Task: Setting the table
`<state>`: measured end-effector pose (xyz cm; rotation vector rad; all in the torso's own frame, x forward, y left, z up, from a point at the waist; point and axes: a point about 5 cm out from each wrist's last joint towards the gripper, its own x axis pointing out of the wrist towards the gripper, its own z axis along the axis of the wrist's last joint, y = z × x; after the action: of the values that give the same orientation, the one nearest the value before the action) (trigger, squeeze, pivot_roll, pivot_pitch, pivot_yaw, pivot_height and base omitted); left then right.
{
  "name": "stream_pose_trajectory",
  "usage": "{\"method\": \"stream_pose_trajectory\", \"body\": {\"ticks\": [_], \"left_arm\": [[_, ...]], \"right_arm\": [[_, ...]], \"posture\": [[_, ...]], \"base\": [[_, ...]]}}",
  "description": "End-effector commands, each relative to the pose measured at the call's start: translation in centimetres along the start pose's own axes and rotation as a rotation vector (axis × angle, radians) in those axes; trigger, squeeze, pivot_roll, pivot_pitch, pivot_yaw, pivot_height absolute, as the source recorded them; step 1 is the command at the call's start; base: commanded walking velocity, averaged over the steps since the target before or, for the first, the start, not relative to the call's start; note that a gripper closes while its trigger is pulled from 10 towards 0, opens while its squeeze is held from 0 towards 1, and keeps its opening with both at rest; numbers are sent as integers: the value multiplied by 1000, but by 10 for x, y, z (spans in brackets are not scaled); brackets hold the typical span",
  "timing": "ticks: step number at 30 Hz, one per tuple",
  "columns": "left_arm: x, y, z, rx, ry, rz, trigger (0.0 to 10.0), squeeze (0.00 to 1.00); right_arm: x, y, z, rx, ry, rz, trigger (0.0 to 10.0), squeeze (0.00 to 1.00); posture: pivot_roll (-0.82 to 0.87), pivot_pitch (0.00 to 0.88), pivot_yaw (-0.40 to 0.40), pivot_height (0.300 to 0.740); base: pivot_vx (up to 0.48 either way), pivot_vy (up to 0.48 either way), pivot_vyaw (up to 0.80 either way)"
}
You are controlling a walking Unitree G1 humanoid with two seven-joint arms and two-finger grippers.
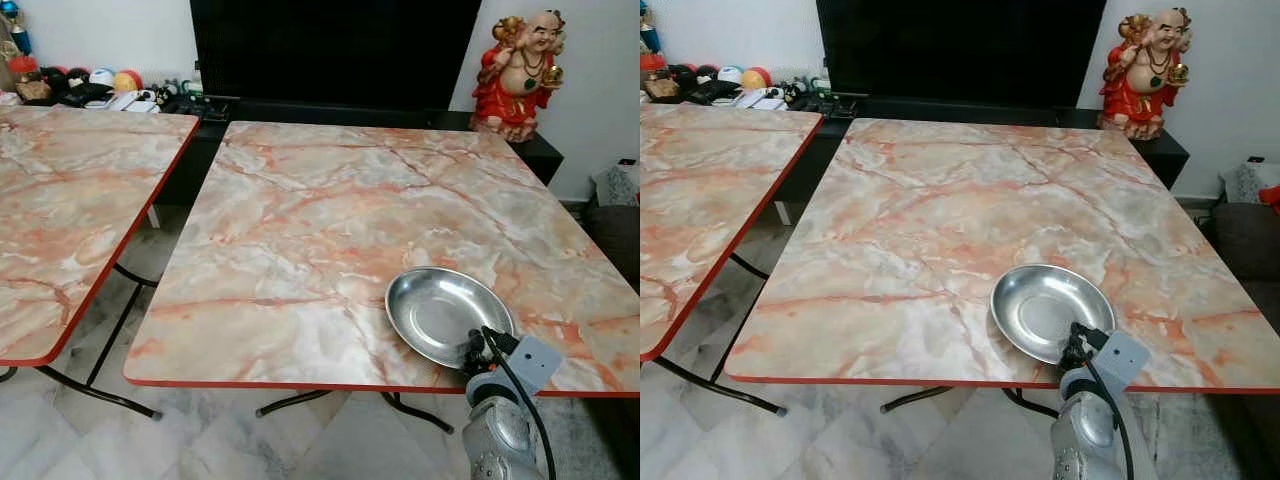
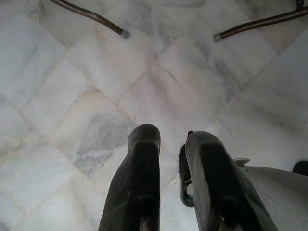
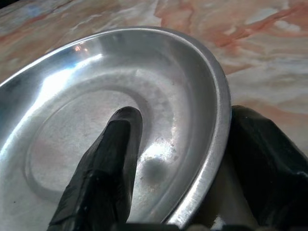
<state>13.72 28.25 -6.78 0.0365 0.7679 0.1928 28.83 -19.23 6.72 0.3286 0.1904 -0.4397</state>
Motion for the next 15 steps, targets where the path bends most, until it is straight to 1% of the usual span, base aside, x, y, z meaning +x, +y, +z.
{"method": "stream_pose_trajectory", "body": {"ticks": [1,5,8,10,15], "left_arm": [[-2,-1,-7,8,32,-5,10000,0],[-2,-2,-8,7,32,-6,10000,0],[-2,-2,-8,5,32,-6,10000,0],[-2,-2,-8,2,30,-4,10000,0],[-2,-2,-7,-3,24,4,10000,0]], "right_arm": [[-2,-2,4,-21,-18,-28,10000,0],[-4,-3,11,-62,-67,-50,10000,0],[-4,-6,11,-55,-67,-89,10000,0],[-6,-9,15,-52,-89,-112,10000,0],[-9,-11,31,-136,-203,-119,10000,0]], "posture": [[79,70,-58,740],[77,71,-60,740],[80,71,-62,740],[79,72,-63,740],[78,71,-62,740]], "base": [[0,0,0],[0,0,0],[0,0,0],[0,0,0],[0,0,0]]}}
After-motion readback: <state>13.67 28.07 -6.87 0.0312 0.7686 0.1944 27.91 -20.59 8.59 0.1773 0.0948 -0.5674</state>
